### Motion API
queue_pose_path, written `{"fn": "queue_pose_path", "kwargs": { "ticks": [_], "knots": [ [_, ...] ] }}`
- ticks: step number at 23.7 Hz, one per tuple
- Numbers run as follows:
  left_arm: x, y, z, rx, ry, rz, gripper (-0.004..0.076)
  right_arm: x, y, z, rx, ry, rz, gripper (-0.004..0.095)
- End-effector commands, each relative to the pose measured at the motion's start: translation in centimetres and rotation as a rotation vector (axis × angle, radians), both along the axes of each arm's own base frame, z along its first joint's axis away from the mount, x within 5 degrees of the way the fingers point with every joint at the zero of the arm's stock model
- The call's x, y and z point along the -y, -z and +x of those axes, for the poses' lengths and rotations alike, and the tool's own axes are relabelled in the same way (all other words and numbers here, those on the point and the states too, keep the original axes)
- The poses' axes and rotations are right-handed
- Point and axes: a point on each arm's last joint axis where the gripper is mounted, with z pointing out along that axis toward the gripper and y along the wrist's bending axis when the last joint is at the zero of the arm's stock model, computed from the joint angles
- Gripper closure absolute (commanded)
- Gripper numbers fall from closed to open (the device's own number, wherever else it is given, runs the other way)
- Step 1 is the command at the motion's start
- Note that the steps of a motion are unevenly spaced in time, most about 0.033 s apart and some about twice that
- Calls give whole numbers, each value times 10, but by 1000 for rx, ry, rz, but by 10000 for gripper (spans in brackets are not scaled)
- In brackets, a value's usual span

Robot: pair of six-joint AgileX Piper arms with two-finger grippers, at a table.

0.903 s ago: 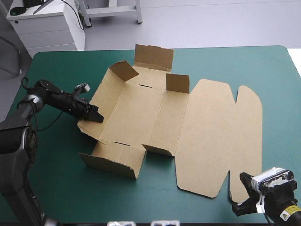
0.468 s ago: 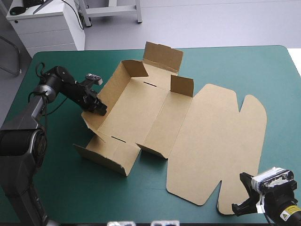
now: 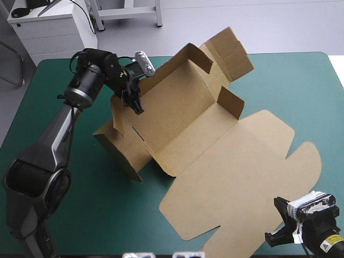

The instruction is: Fold the box

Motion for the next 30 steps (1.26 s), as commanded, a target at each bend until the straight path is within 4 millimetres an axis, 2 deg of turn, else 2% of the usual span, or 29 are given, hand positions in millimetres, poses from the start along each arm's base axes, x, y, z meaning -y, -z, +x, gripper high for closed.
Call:
{"fn": "queue_pose_path", "kwargs": {
  "ticks": [1, 3, 6, 12, 17, 21, 24, 27, 30],
  "knots": [
    [12, -48, -26, 207, 76, 113, 731, 0, -12, 3, 75, 9, 25, 922],
    [27, -51, -32, 256, 135, 159, 731, 0, -12, 3, 74, 8, 29, 922],
    [44, -53, -37, 300, 182, 128, 731, 0, -12, 3, 73, 7, 28, 922],
    [60, -51, -49, 283, 234, 131, 731, 0, -12, 3, 73, 7, 28, 922],
    [77, -60, -71, 378, 314, 182, 731, 0, -12, 3, 73, 7, 28, 922],
    [92, -67, -111, 540, 395, 231, 731, 0, -12, 3, 73, 7, 28, 922],
    [85, -58, -123, 663, 376, 261, 731, 0, -12, 3, 70, 10, 34, 922],
    [68, -38, -137, 697, 403, 299, 731, -1, -14, 4, 81, 20, 57, 922],
    [65, -24, -145, 707, 446, 269, 731, -1, -17, 5, 109, 39, 106, 922]
  ]
}}
